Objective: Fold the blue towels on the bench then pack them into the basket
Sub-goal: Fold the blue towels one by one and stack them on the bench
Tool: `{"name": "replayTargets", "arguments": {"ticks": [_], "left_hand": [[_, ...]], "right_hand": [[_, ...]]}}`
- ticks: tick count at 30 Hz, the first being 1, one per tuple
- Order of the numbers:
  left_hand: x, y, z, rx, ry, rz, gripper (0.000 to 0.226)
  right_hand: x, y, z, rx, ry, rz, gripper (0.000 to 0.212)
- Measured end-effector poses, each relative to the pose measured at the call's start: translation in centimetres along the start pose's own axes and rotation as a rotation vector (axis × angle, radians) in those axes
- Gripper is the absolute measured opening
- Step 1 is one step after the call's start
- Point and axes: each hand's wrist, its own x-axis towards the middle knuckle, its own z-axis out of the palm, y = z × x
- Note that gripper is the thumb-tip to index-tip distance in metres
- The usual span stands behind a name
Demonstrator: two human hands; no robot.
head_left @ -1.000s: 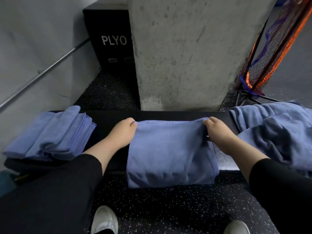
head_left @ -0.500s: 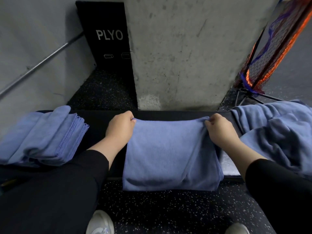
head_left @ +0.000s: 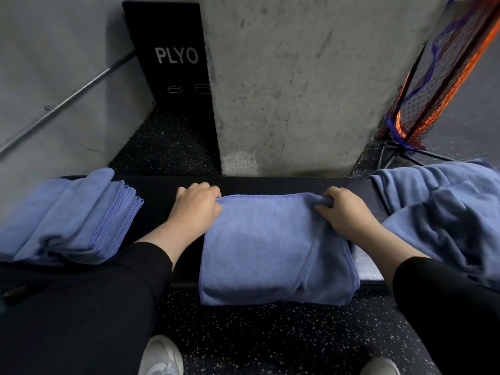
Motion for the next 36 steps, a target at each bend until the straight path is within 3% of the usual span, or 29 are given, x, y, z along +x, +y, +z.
{"name": "replayTargets", "arguments": {"ticks": [6, 12, 19, 23, 29, 36], "left_hand": [[-2.5, -0.1, -4.2, -0.536, 0.043, -0.149, 0.015], [-5.8, 0.4, -7.8, -0.839, 0.137, -0.166, 0.016], [-9.0, 0.9, -13.4, -1.406, 0.348, -0.127, 0.018], [-10.1, 1.9, -14.7, -1.396, 0.387, -0.087, 0.015], [-10.7, 1.9, -14.6, -1.268, 0.428, -0.143, 0.020], [-10.5, 0.4, -14.2, -1.340, 0.194, -0.172, 0.024]], "right_hand": [[-2.0, -1.9, -3.6, 0.464, 0.077, 0.012, 0.024], [-5.7, -3.0, -7.6, 0.761, 0.072, -0.014, 0.022], [-10.5, -5.9, -13.3, 1.060, 0.102, -0.141, 0.024], [-11.7, -6.6, -13.6, 1.035, 0.212, -0.142, 0.024], [-11.7, -6.4, -13.7, 0.998, 0.147, -0.102, 0.012], [-11.3, -6.8, -13.8, 0.992, 0.155, -0.085, 0.010]]}}
